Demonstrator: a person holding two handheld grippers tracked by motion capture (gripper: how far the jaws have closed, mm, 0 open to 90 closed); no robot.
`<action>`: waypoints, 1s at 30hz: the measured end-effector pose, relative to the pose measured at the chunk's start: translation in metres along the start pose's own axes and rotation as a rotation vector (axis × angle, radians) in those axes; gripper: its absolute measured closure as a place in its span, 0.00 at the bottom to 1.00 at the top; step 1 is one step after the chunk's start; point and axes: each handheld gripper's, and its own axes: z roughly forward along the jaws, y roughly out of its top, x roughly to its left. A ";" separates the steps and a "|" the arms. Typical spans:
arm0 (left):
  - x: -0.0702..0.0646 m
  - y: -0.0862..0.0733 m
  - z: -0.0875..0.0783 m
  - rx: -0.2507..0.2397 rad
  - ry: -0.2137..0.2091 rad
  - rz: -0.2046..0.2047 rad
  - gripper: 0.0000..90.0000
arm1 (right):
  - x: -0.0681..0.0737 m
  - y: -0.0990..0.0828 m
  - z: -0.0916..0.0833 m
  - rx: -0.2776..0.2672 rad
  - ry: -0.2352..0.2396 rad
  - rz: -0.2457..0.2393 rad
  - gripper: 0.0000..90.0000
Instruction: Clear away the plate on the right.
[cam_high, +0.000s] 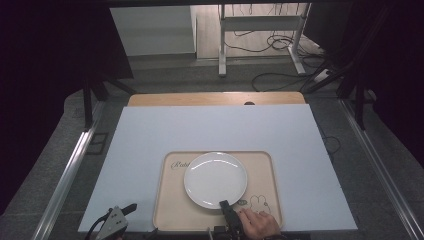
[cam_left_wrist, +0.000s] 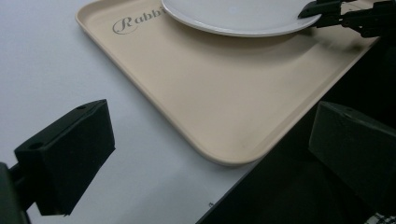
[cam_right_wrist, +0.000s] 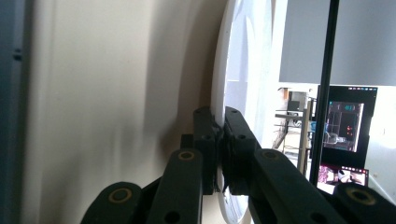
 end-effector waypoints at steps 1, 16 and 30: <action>0.000 0.000 0.000 -0.001 0.000 -0.001 0.00 | 0.000 0.000 0.000 0.007 0.009 -0.001 0.95; 0.000 0.000 0.000 -0.001 -0.002 0.001 0.00 | -0.001 -0.005 0.003 0.018 0.074 0.035 0.87; -0.001 0.000 0.001 0.003 -0.003 0.006 0.00 | -0.007 -0.007 -0.006 0.070 0.048 0.033 0.76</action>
